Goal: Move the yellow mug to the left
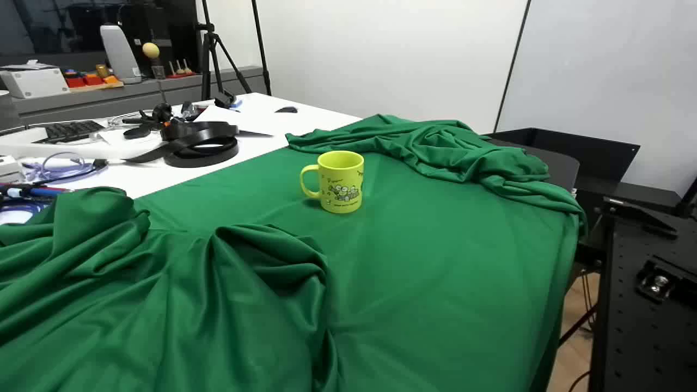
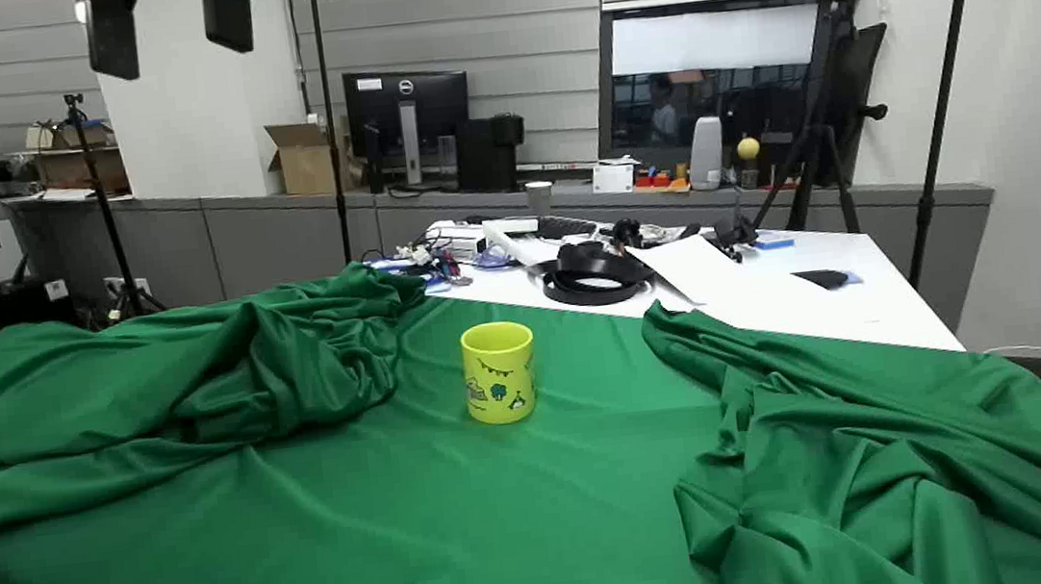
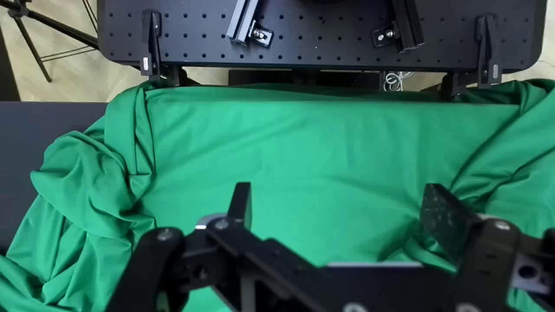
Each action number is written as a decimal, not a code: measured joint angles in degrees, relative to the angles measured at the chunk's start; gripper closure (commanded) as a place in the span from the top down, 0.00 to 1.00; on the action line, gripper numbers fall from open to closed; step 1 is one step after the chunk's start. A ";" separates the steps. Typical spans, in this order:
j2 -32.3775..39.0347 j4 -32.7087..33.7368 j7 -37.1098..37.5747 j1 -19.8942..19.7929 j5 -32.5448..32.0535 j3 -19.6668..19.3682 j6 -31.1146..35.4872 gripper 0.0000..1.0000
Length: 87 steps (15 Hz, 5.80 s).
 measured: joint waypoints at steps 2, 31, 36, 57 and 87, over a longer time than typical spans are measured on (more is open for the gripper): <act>0.00 0.00 0.00 0.00 0.00 0.00 0.01 1.00; 30.16 7.44 2.72 -4.45 -2.41 -1.77 46.53 1.00; 34.73 10.45 3.56 -4.62 -2.94 -2.17 46.90 1.00; 51.60 19.55 18.47 0.33 -9.06 -5.49 46.73 1.00; 70.07 35.40 17.08 1.62 -0.51 -7.26 40.46 0.31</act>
